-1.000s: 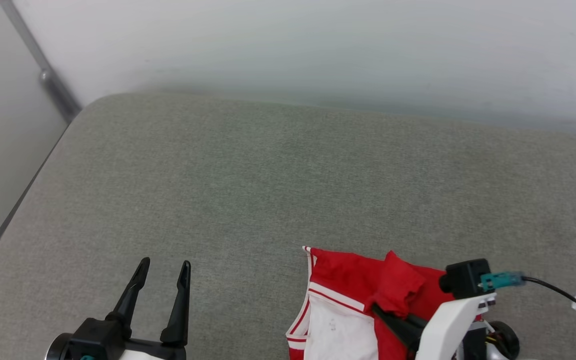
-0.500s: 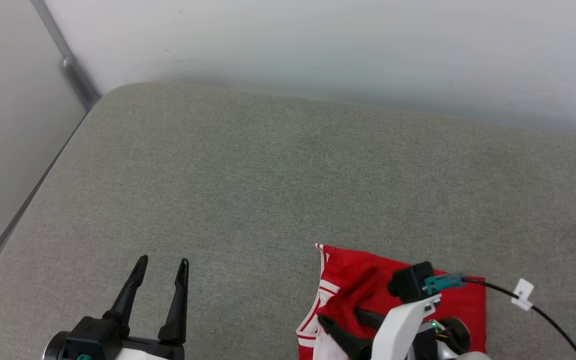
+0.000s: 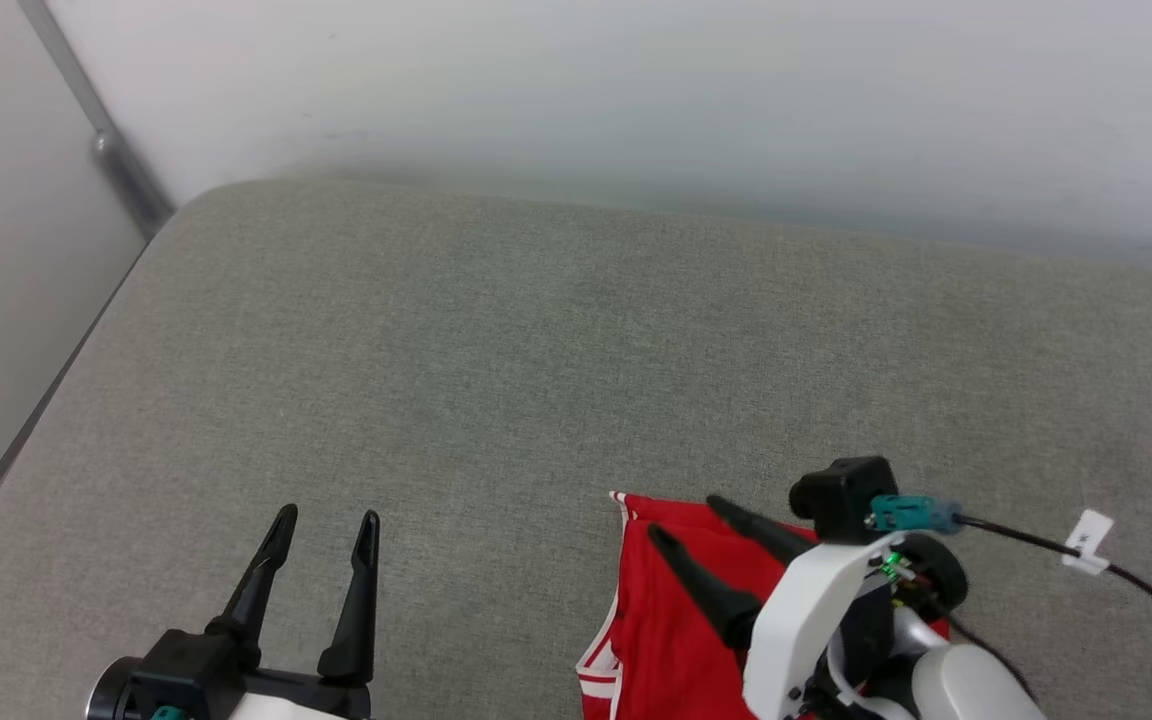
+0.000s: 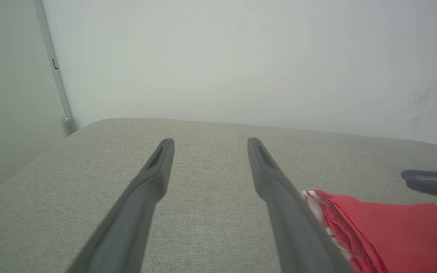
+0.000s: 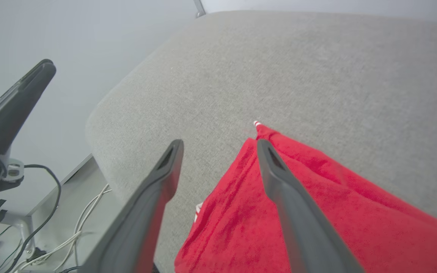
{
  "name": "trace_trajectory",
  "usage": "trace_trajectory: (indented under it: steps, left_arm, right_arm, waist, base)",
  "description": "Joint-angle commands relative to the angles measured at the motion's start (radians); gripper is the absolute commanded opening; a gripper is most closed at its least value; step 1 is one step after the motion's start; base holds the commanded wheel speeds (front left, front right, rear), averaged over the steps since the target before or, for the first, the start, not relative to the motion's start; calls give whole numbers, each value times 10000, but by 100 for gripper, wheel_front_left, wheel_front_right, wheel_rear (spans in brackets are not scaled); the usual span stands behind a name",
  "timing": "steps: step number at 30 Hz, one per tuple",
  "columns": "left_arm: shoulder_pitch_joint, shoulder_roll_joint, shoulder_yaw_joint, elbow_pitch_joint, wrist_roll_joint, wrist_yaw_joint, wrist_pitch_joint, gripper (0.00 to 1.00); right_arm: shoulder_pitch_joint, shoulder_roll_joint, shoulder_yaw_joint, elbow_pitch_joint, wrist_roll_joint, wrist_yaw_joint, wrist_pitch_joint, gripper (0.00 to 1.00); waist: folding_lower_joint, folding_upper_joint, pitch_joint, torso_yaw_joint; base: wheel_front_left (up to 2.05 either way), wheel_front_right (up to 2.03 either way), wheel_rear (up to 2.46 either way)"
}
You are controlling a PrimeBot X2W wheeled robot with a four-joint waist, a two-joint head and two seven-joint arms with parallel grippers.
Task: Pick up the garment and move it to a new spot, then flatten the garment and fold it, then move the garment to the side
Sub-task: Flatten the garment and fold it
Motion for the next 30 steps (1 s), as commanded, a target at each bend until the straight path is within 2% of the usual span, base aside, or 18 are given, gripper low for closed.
trace_trajectory:
  steps: [1, 8, 15, 23, 30]
  left_arm:
    - [-36, 5, 9, -32, 30, -10, -45, 100]
    - [-193, -42, -69, -105, 34, -12, -45, 100]
    - [-268, -68, -82, -114, 25, -12, -45, 100]
    - [-259, -188, -136, -249, -63, -12, -45, 100]
    - [-113, -235, -244, -281, -103, -12, -45, 100]
  right_arm:
    - [-225, -224, -86, -45, -260, -4, -302, 100]
    - [-855, -1366, -612, -156, -1593, -6, -2299, 100]
    - [-493, -2014, -2361, -478, -2405, -4, -3801, 100]
    - [1175, -1334, -4492, -1540, -2209, -4, -4760, 100]
    - [2294, -1016, -4597, -2082, -2409, -4, -5470, 100]
  waist:
    - [0, 0, 2, -75]
    - [0, 0, 86, -397]
    - [0, 0, 45, -751]
    - [0, 0, 30, -951]
    - [0, 0, 60, -995]
  base:
    - [0, 0, 0]
    - [0, 0, 0]
    - [0, 0, 0]
    - [0, 0, 0]
    - [0, 0, 0]
